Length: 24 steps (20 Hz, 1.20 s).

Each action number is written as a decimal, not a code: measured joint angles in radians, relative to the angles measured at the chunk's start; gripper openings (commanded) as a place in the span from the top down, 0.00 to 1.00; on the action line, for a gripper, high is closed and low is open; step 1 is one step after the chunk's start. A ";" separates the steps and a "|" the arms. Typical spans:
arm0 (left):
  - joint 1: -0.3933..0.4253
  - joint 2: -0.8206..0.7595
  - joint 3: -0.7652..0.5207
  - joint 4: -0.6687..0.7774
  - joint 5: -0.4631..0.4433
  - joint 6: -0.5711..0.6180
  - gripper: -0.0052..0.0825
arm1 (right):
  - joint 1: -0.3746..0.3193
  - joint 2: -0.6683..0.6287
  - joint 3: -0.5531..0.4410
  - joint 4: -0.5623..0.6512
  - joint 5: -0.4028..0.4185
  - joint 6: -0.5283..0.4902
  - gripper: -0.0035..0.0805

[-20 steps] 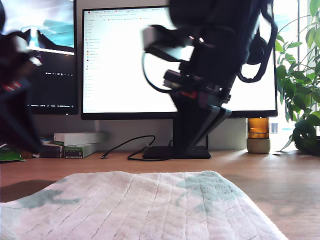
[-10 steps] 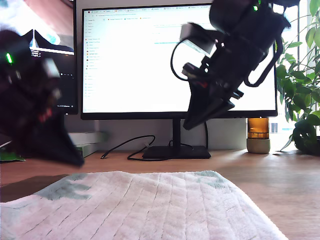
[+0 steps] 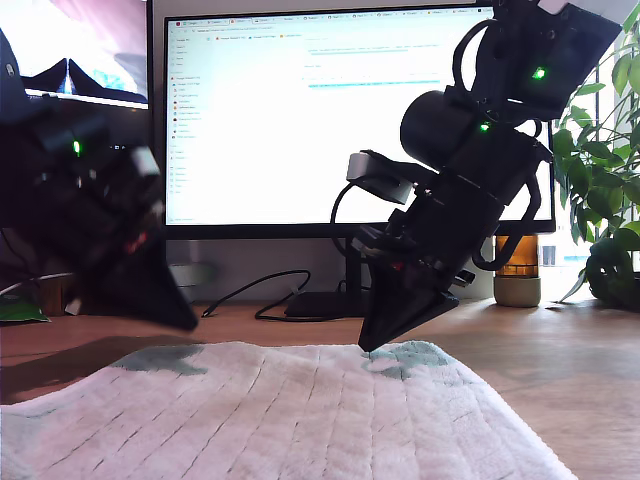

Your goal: Fold the tea towel to a neat square and place it to the right

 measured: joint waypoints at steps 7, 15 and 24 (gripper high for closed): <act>0.013 0.050 0.000 -0.036 -0.023 0.004 0.96 | -0.036 0.000 0.000 -0.060 -0.003 -0.034 0.97; 0.008 0.043 0.011 -0.029 -0.113 0.003 0.96 | -0.034 0.007 0.000 -0.045 0.000 -0.050 0.97; 0.009 0.042 0.012 0.014 -0.167 0.003 0.96 | -0.033 0.021 0.005 0.018 0.109 -0.069 0.97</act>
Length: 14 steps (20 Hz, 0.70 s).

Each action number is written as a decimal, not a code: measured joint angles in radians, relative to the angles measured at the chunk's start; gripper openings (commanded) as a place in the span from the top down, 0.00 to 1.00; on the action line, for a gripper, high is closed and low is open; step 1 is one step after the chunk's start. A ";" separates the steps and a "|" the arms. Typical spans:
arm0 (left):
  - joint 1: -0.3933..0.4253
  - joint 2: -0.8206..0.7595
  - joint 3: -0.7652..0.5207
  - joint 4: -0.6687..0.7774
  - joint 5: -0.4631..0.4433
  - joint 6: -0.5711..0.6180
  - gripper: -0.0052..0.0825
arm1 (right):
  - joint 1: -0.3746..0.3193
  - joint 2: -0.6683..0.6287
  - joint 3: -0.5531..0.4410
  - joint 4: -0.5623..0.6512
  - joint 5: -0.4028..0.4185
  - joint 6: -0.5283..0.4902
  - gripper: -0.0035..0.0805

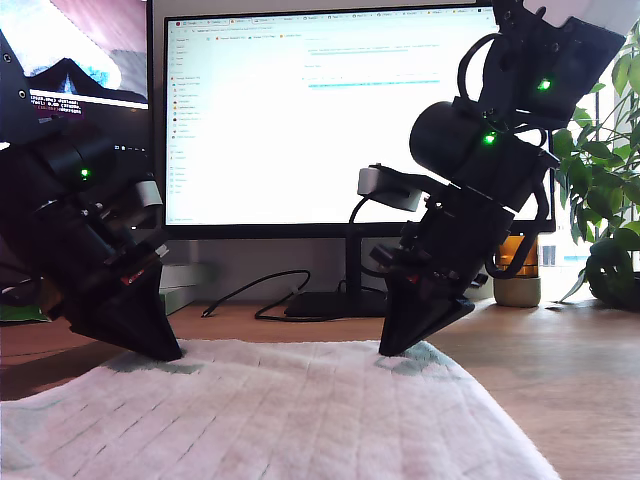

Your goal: Fold the tea towel to a neat square and place it to the right

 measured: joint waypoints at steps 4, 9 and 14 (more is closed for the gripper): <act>-0.001 0.000 0.000 0.036 -0.035 -0.002 0.96 | 0.005 0.003 0.000 0.034 0.054 -0.010 0.97; 0.003 0.002 0.000 0.085 -0.058 -0.003 0.96 | 0.005 0.011 0.000 0.069 0.076 -0.010 0.97; 0.006 0.002 0.000 0.080 -0.010 -0.021 0.96 | 0.005 0.011 0.005 0.057 0.064 0.003 0.97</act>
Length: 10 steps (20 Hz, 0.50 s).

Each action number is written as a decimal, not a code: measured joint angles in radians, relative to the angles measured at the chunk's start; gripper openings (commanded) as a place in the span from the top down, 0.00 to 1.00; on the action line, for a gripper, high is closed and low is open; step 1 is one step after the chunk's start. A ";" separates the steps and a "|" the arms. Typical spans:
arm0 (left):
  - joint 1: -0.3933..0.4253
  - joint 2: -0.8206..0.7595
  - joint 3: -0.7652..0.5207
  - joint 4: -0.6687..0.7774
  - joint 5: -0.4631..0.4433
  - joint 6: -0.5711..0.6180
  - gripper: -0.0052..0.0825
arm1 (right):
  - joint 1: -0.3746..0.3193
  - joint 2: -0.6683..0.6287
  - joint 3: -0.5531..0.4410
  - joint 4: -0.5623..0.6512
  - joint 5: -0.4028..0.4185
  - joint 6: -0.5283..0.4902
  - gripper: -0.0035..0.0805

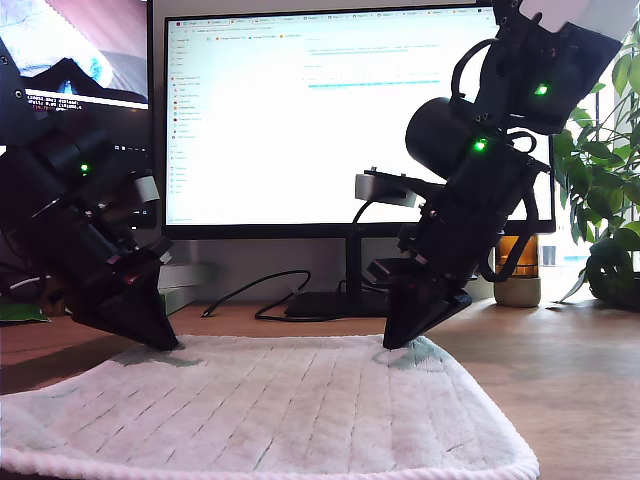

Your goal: Fold the tea towel to a neat square and place it to the right

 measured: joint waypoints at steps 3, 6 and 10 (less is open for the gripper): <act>0.000 0.000 0.000 -0.004 0.034 -0.002 0.96 | -0.002 0.006 0.011 -0.018 -0.042 0.071 0.97; 0.000 0.000 0.000 -0.009 0.038 -0.002 0.96 | -0.004 0.022 0.045 -0.039 -0.045 0.093 0.97; 0.000 -0.014 0.000 -0.015 0.038 -0.002 0.96 | -0.005 0.025 0.114 -0.095 -0.046 0.094 0.97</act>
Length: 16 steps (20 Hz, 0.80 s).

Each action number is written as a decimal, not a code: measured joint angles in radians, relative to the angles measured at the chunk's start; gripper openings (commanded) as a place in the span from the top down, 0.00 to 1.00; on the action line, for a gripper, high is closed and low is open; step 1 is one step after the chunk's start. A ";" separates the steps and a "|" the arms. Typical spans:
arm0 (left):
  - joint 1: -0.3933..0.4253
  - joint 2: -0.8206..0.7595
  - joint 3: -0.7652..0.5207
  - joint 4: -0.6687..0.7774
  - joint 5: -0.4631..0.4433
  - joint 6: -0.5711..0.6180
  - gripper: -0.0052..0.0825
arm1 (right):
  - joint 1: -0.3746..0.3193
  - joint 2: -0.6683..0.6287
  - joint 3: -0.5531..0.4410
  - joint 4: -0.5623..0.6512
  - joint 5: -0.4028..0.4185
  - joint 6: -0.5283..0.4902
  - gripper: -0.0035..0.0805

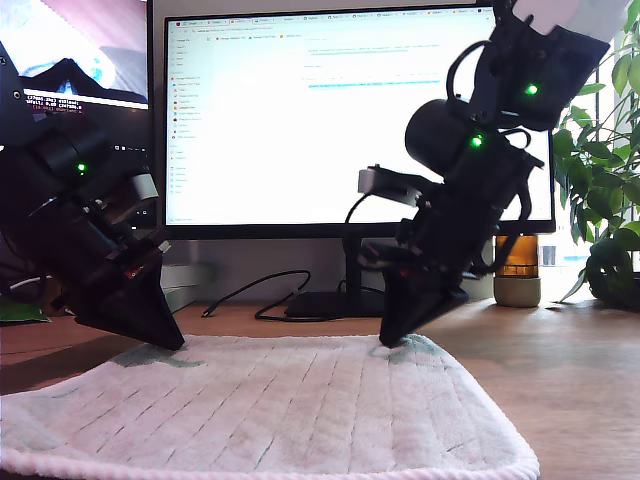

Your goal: Fold the tea towel to a neat square and place it to the right

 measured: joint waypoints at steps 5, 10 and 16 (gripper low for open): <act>0.000 -0.103 0.000 -0.032 0.000 0.000 0.96 | 0.000 -0.001 0.051 -0.119 -0.026 -0.001 0.97; 0.000 -0.220 0.000 -0.100 0.000 0.000 0.96 | -0.001 -0.069 0.051 -0.172 -0.026 0.000 0.97; 0.000 -0.307 0.007 -0.065 0.001 -0.004 0.96 | -0.001 -0.183 0.064 -0.088 -0.023 0.082 0.97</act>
